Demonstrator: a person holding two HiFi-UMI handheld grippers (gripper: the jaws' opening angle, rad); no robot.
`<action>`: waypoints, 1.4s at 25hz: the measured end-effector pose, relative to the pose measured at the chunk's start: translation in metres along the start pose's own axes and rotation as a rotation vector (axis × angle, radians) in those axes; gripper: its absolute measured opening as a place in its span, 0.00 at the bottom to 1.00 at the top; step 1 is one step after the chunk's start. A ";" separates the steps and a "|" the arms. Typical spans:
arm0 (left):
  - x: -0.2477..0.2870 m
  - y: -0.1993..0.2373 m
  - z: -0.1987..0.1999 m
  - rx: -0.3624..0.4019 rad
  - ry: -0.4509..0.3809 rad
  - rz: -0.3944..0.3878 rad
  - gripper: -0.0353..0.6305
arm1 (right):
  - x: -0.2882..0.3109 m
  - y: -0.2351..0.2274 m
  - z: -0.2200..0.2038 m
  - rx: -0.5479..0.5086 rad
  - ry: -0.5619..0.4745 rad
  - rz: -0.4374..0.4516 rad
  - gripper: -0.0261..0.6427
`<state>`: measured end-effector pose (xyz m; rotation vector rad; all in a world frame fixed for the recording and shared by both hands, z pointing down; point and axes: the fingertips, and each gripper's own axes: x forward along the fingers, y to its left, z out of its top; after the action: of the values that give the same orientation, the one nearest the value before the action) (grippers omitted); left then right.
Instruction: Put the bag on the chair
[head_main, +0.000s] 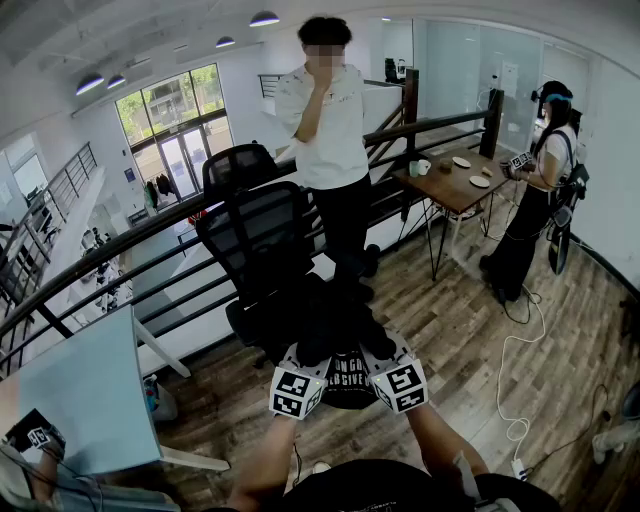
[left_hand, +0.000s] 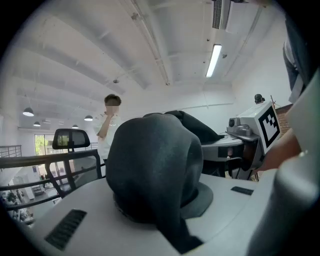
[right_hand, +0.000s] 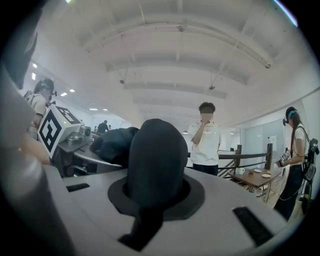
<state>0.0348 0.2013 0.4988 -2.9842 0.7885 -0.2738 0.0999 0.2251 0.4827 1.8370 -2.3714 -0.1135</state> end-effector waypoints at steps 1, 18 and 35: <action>0.001 0.002 0.001 0.004 0.001 0.001 0.14 | 0.002 0.000 0.001 -0.001 -0.004 0.000 0.12; -0.022 0.031 -0.003 0.022 0.010 -0.025 0.14 | 0.023 0.031 0.009 0.015 -0.023 0.015 0.12; -0.025 0.091 -0.011 0.031 0.023 -0.073 0.14 | 0.079 0.051 0.012 0.049 -0.022 -0.026 0.12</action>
<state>-0.0327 0.1341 0.4977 -2.9897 0.6712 -0.3211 0.0301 0.1614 0.4831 1.8985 -2.3857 -0.0793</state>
